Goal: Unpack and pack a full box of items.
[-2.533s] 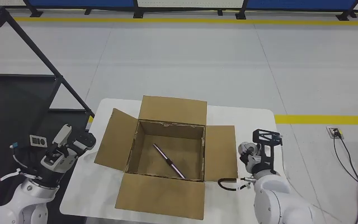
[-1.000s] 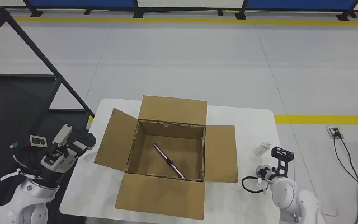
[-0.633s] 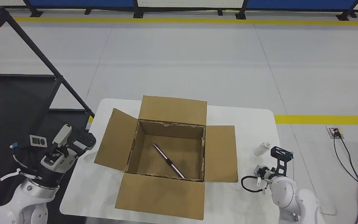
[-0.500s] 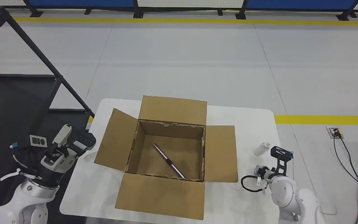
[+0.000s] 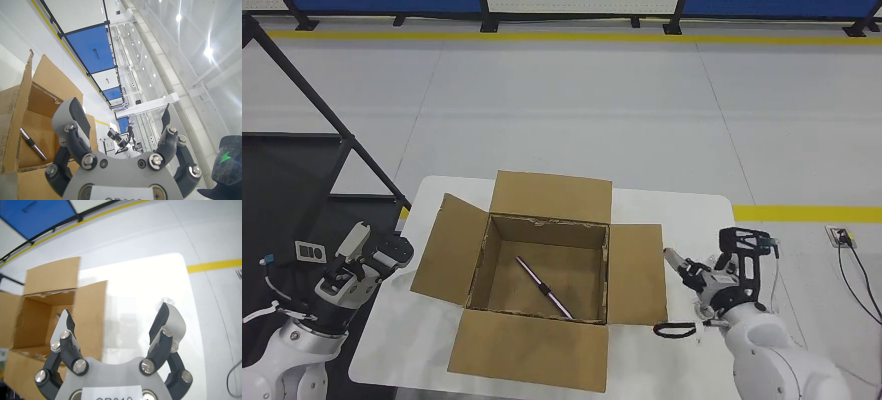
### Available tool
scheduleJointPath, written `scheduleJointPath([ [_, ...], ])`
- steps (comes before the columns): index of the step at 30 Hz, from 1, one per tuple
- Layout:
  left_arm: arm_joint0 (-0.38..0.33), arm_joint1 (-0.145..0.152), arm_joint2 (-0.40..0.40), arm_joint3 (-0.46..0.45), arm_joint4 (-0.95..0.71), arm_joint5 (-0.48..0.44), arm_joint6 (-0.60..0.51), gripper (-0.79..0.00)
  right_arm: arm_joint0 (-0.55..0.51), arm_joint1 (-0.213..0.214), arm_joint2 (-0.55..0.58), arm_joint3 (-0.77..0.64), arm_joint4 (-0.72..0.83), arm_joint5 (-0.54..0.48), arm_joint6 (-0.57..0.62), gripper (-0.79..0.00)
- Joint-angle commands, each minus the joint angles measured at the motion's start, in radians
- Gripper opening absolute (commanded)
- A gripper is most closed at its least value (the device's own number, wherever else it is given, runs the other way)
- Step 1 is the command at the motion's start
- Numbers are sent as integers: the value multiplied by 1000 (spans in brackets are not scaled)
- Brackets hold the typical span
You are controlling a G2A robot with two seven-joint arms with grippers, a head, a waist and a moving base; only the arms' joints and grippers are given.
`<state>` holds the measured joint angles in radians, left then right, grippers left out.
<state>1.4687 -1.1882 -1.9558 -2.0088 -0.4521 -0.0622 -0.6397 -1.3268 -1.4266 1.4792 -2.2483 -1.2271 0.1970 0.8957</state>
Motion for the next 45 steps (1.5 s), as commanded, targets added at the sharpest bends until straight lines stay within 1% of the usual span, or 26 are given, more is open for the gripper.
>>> scheduleJointPath([
  [1,3,0,0,-1,0,0,11,0,72,-2,-96,18,10,-53,44,0],
  [4,20,-1,-14,-4,-12,-10,34,0,205,-12,-227,106,43,-99,115,0],
  [7,39,0,-40,-1,-30,-22,47,0,356,-30,-353,245,87,-108,173,0],
  [11,69,-1,-77,1,-59,-40,59,0,551,-64,-493,494,144,-80,215,0],
  [14,92,-2,-104,3,-83,-54,69,0,678,-97,-586,692,196,-61,236,0],
  [18,104,-2,-118,4,-95,-60,77,0,796,-142,-688,924,257,-42,243,-3],
  [19,104,-2,-118,4,-95,-60,77,0,817,-154,-712,976,269,-40,243,-40],
  [20,104,-2,-118,4,-95,-60,77,0,838,-165,-739,1027,268,-38,246,-43],
  [21,104,-2,-118,4,-95,-60,77,0,856,-177,-765,1072,264,-30,242,-68],
  [23,104,-2,-118,4,-95,-60,77,0,880,-201,-807,1152,286,-35,235,-142],
  [28,104,-2,-118,4,-95,-60,77,0,928,-258,-885,1347,290,-6,194,-240],
  [31,104,-2,-118,4,-95,-60,77,0,948,-289,-907,1440,316,-15,169,-262],
  [34,104,-2,-118,4,-95,-60,77,0,964,-317,-922,1508,344,-34,148,-268],
  [36,104,-2,-118,4,-95,-60,77,0,971,-334,-934,1544,351,-41,137,-314],
  [38,104,-2,-118,4,-95,-60,77,0,979,-351,-951,1576,337,-35,127,-397],
  [42,104,-2,-118,4,-95,-60,77,0,989,-382,-976,1624,321,-27,108,-437],
  [44,104,-2,-118,4,-95,-60,77,0,994,-396,-985,1649,315,-26,103,-471],
  [45,104,-2,-118,4,-95,-60,77,0,998,-403,-988,1662,314,-27,103,-474],
])
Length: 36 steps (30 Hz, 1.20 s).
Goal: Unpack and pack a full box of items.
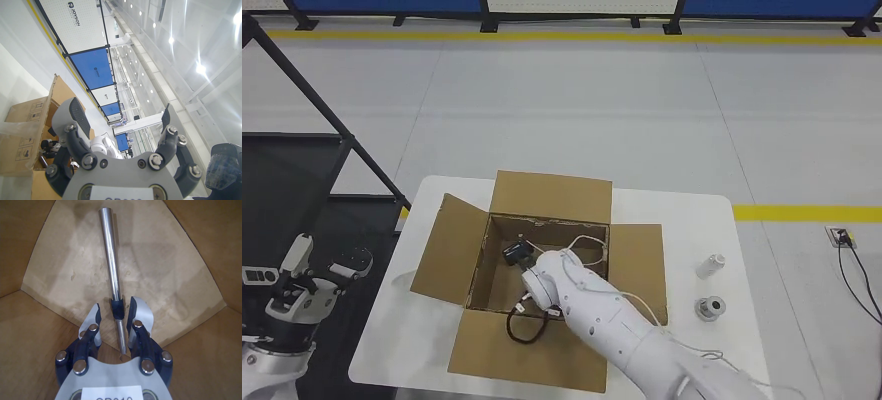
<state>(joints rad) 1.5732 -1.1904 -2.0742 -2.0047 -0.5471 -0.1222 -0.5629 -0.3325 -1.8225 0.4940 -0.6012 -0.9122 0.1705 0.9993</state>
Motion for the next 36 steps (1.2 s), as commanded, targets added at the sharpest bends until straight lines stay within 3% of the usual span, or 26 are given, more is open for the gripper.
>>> scheduleJointPath([
  [1,0,0,0,0,0,0,0,0,6,-14,-6,27,-2,-1,-3,-474],
  [20,0,0,0,0,0,0,0,0,39,-105,-13,238,-14,-28,-74,-526],
  [22,0,0,0,0,0,0,0,0,42,-112,-9,256,-11,-36,-80,-557],
  [23,0,0,0,0,0,0,0,0,44,-115,-8,263,-11,-38,-83,-622],
  [24,0,0,0,0,0,0,0,0,46,-118,-7,270,-10,-39,-86,-748],
  [25,0,0,0,0,0,0,0,0,48,-120,-5,276,-10,-40,-89,-785],
  [36,0,0,0,0,0,0,0,0,106,-129,62,273,72,-97,-101,-785],
])
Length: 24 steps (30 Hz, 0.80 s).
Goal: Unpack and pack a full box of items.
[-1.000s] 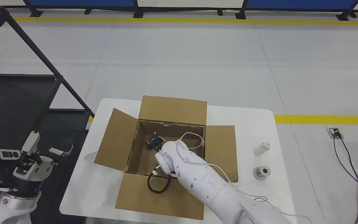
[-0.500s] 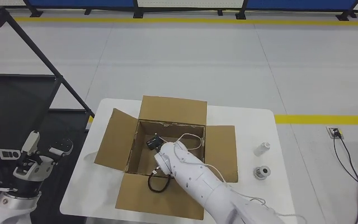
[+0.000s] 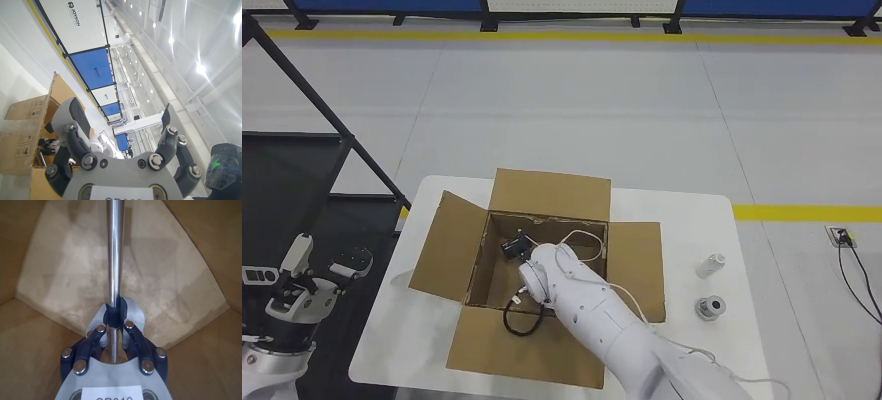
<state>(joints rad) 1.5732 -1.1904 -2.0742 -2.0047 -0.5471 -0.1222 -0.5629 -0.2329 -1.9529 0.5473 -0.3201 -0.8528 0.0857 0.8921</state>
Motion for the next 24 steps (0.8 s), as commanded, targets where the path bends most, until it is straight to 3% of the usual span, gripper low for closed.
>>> scheduleJointPath([
  [1,0,0,0,0,0,0,0,0,15,3,18,-17,23,-23,16,-785],
  [8,0,0,0,0,0,0,0,0,27,35,65,-157,38,-44,115,-785],
  [13,0,0,0,0,0,0,0,0,-27,96,127,-382,-10,-5,195,-785],
  [17,0,0,0,0,0,0,0,0,-165,181,231,-726,-125,44,307,-785],
  [21,0,0,0,0,0,0,0,0,-403,268,376,-1189,-294,37,480,-785],
  [24,0,0,0,0,0,0,0,0,-564,308,467,-1466,-403,13,539,-785],
])
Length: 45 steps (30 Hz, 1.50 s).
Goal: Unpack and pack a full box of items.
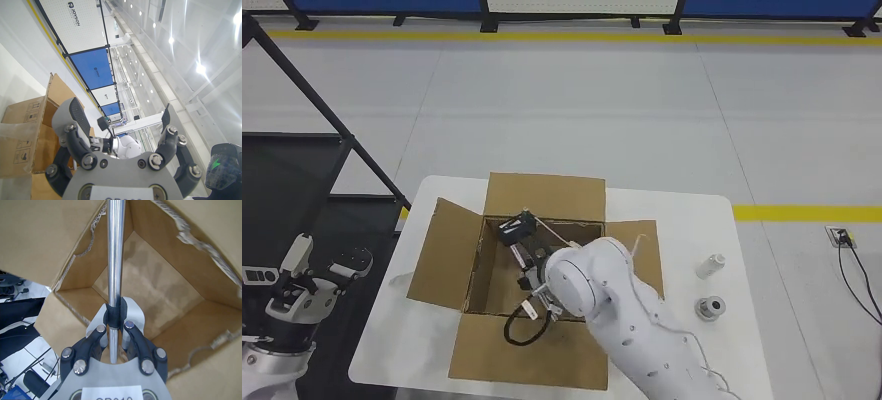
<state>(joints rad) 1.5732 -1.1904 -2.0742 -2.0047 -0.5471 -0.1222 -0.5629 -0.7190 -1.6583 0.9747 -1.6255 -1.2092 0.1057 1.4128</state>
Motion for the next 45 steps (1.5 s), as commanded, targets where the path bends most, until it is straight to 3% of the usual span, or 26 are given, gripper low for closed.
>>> scheduleJointPath([
  [1,0,0,0,0,0,0,0,0,-119,22,66,-230,-81,-11,23,-785],
  [7,0,0,0,0,0,0,0,0,-309,53,225,-506,-227,46,-18,-785],
  [12,0,0,0,0,0,0,0,0,-406,68,356,-559,-247,67,-14,-785],
  [22,0,0,0,0,0,0,0,0,-405,83,525,-297,-230,128,-6,-785],
  [27,0,0,0,0,0,0,0,0,-393,90,583,-176,-214,142,-60,-785],
  [45,0,0,0,0,0,0,0,0,-319,118,630,95,-215,67,-191,-785],
])
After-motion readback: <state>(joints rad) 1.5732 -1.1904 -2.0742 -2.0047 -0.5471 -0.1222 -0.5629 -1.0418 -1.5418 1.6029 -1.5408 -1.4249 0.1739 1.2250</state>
